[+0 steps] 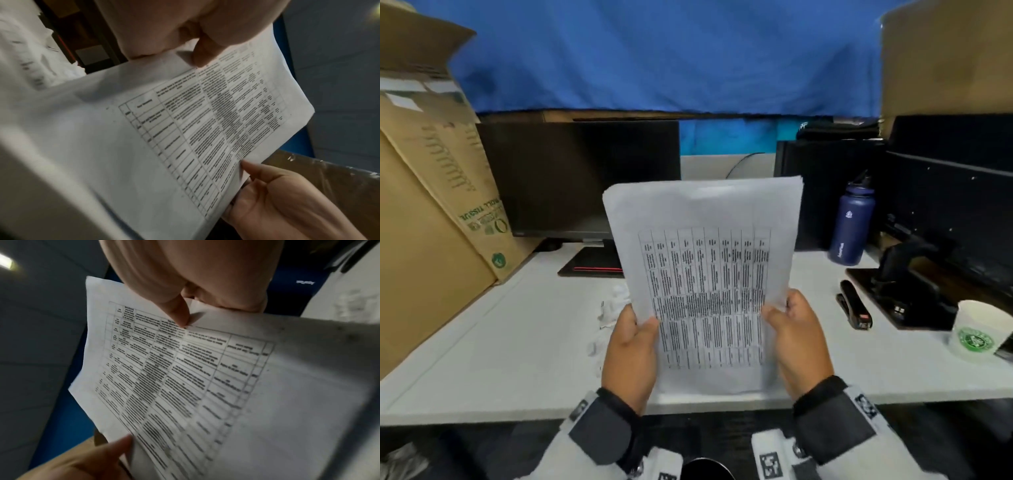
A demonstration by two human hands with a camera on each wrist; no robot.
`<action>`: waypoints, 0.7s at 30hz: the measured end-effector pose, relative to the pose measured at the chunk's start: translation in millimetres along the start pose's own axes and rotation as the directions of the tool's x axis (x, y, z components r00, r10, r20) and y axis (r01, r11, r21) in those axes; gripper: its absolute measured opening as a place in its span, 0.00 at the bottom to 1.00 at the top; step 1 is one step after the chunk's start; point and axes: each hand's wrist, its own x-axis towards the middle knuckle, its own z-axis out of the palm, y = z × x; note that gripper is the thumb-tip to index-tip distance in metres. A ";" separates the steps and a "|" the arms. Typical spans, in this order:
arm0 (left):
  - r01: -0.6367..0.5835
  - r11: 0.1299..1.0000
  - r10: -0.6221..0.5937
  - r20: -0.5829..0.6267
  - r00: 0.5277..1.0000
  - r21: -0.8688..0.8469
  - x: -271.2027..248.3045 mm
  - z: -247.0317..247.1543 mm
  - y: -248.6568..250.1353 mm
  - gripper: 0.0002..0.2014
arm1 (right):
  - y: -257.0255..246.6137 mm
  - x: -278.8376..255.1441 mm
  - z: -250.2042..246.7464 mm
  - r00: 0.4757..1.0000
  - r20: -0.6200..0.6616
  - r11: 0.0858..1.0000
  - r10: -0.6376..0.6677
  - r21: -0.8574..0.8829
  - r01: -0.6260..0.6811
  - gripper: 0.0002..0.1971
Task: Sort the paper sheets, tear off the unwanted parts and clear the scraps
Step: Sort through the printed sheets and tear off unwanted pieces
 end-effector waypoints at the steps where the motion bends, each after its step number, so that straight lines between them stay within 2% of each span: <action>1: 0.013 0.999 -0.013 -0.011 1.000 0.032 -1.3 -0.3 -4.5 0.17 | 6.1 -2.5 0.3 1.000 0.023 1.000 0.022 0.010 -0.022 0.12; 4: 0.019 0.996 -0.019 -0.002 1.000 0.083 -5.7 -0.9 -12.4 0.15 | 16.5 -7.3 -1.9 0.998 0.053 0.999 0.039 0.002 -0.039 0.13; 8: 0.051 0.997 -0.052 0.018 0.998 0.056 -4.8 -3.3 -16.7 0.17 | 16.1 -6.3 -5.8 0.995 0.092 0.999 0.044 -0.005 -0.044 0.15; 13: 0.054 0.998 -0.054 0.001 0.999 -0.009 3.3 -7.0 -7.0 0.17 | 2.7 0.8 -7.1 0.995 0.100 1.000 -0.023 -0.018 0.025 0.14; 21: -0.064 0.995 0.066 0.013 0.998 -0.082 18.3 -4.6 41.6 0.16 | -45.1 15.3 -3.7 0.976 0.103 0.981 -0.192 0.012 0.192 0.16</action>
